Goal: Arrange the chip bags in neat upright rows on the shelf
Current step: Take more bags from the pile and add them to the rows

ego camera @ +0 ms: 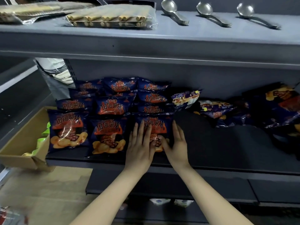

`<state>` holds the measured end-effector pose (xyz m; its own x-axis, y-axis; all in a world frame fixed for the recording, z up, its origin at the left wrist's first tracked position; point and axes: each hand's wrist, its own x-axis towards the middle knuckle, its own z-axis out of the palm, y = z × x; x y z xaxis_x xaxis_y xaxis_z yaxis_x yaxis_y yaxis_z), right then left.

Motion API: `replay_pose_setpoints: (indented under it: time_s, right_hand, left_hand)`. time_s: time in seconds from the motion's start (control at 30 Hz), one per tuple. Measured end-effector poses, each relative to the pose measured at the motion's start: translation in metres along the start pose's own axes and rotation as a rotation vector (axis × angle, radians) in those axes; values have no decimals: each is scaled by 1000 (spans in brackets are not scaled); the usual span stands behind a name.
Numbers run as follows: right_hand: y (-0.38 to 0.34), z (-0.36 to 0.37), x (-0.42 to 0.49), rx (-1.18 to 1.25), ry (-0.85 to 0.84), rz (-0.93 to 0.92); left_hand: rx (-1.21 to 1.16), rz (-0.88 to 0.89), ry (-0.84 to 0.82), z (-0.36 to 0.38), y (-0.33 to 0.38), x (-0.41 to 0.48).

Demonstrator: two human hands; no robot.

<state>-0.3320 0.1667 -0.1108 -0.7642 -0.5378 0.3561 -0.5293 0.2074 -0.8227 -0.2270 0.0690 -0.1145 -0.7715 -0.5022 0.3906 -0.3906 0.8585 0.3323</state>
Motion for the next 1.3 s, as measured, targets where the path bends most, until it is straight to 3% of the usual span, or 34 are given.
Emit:
replay_pose_setpoints:
  time_s: [0.2,0.4,0.67,1.07,1.3]
  right_hand:
    - [-2,-4,-4,168,174,-14]
    - [-2,-9,-6,211,301,61]
    - [16,-90,-8,-12,419,-3]
    - [58,-267,-26,-315,631,-30]
    - [102,-337,-54,-454,506,137]
  left_hand:
    - [-143,11,80,-10,11,1]
    - [-211,262,154,-26,41,21]
    - [-285,400,198,-11,105,55]
    - [-445,580,-35,50,267,55]
    - [-381,628,-246,91,345,52]
